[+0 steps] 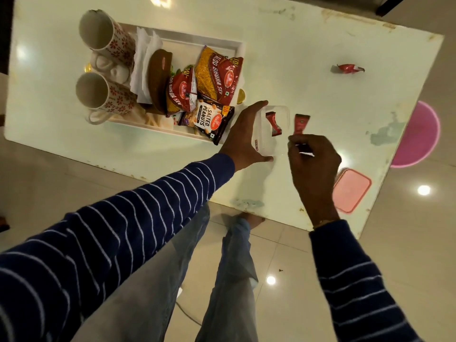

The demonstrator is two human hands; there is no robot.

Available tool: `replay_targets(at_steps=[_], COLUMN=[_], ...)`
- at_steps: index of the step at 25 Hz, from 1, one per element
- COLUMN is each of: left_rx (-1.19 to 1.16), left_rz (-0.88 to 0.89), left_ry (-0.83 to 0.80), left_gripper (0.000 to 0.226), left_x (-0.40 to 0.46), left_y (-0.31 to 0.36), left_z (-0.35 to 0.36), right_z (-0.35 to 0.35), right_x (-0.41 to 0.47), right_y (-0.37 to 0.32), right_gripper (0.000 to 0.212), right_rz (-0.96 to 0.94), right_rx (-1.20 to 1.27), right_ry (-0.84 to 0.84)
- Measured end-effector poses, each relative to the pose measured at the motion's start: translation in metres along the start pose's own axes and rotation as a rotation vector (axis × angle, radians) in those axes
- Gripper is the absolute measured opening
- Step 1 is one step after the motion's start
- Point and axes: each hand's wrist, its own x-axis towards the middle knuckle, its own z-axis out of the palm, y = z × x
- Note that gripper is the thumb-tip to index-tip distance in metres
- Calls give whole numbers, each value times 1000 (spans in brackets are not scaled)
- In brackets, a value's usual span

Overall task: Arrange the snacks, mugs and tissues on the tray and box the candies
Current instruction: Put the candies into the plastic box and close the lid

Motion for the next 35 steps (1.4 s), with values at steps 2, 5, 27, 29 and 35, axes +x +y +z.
replay_targets(at_steps=[2,5,27,29,35], left_rx=[-73,-183,-141,-163,-109], left_rz=[-42,-83,-85,-97,-30], left_ry=[-44,-127,-112,-129,-131], left_gripper=[117,117,119,121,125], left_x=[4,6,-12,-13,-19], left_y=[3,2,-20,-18,-18], left_z=[5,7,16,19,19], right_z=[6,-2,10,19,-19], right_x=[-1,40,51,21,-15], right_y=[-9,-2,23,1,53], right_gripper=[16,26,28,20,41], right_rz=[-25,-70,174,101,375], right_rx=[39,22,-127,3,-82], right_ry=[-71,-32,-106,-143,135])
